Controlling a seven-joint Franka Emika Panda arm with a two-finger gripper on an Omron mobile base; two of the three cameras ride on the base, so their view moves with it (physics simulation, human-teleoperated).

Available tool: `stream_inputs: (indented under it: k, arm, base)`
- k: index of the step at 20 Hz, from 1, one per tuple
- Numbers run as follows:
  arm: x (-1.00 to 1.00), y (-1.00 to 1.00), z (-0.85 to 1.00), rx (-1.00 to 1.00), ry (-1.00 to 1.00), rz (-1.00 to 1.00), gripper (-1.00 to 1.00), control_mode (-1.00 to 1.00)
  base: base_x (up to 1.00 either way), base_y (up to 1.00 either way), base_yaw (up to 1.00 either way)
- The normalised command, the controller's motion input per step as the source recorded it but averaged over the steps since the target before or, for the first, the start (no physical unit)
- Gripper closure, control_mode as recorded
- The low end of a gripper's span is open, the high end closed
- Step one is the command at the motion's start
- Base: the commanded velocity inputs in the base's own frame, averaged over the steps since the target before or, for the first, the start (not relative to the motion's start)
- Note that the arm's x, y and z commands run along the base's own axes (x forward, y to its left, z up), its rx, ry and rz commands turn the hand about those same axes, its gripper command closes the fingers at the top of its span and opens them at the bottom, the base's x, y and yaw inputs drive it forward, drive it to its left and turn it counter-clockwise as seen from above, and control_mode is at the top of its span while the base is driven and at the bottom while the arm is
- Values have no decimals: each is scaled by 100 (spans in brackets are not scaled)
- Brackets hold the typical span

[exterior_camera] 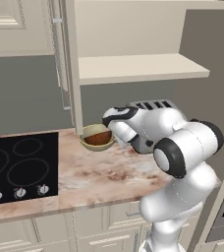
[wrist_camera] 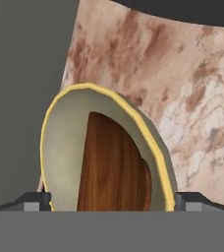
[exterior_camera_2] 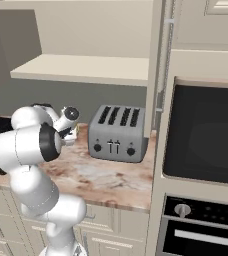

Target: Pick up the bowls on the counter and stack them on top of one another in the open cabinet. Place the smaller bowl on top of the larger bowl.

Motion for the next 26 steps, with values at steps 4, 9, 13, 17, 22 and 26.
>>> stream_inputs:
  k: [4,9,13,17,22,26]
  arm:
    - [-2,13,-18,0,-4,4,-100,-100]
    - [-13,20,-35,0,-5,5,-100,-100]
    - [-1,12,-27,0,-4,4,-100,-100]
    - [5,0,-32,0,0,2,-100,-100]
    - [2,1,-21,0,-2,1,-100,-100]
    - [4,17,-36,0,-1,1,-100,-100]
  base:
    - [0,0,0]
    - [0,0,0]
    - [0,0,0]
    - [0,0,0]
    - [0,0,0]
    - [0,0,0]
